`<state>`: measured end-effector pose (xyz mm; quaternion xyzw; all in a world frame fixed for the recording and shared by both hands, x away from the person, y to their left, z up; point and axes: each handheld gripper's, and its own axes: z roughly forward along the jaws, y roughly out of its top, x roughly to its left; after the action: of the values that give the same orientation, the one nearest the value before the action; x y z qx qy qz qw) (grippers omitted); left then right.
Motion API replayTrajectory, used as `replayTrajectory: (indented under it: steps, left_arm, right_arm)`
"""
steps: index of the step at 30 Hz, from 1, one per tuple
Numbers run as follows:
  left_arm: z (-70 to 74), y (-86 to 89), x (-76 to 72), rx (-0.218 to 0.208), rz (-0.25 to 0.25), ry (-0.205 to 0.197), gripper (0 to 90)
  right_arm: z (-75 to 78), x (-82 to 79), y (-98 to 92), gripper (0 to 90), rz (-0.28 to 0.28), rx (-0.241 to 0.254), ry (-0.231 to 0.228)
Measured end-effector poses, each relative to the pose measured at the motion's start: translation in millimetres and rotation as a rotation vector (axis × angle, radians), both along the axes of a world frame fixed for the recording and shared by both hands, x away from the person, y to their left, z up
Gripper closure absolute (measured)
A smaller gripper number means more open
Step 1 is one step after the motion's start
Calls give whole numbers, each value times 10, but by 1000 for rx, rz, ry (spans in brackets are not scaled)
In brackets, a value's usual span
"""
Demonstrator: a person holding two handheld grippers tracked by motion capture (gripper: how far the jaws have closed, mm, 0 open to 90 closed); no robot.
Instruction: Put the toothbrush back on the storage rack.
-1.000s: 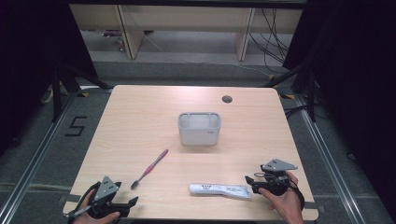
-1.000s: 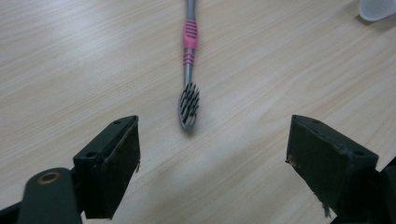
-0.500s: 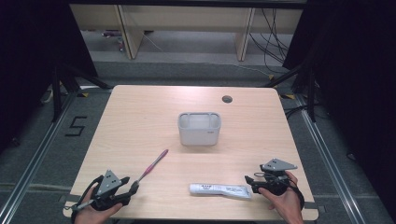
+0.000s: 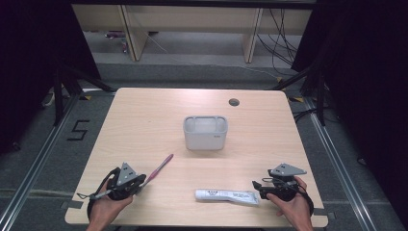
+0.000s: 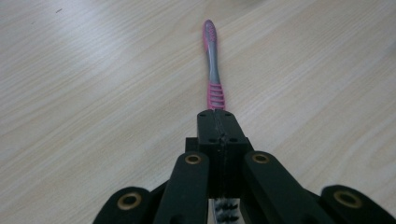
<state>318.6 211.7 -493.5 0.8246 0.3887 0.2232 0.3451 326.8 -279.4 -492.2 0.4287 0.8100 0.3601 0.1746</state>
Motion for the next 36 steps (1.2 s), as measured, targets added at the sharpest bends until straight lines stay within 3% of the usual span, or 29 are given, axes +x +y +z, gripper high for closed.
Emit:
replayTrajectory:
  steps: [1,2,11,17,20,21,31,36]
  left_arm:
    - [25,11,8,24,-13,16,897]
    - [30,1,34,3,-12,10,897]
    - [78,-137,191,1,-14,36,898]
    - [102,-236,309,0,-17,44,898]
    - [106,-298,388,-16,-7,49,897]
    - [113,-303,418,-1,-8,54,897]
    - [85,-437,640,-8,17,93,897]
    - [99,-500,716,11,17,109,896]
  right_arm:
    - [-1,2,1,244,6,-5,-4]
    - [1,-25,23,244,-28,11,16]
    - [6,-12,22,245,-5,15,32]
    - [-5,-7,16,245,2,13,16]
    - [8,-11,20,246,-4,21,30]
    - [0,-3,10,246,4,6,13]
    - [4,-10,18,248,-9,26,34]
    - [4,-14,18,248,-5,24,39]
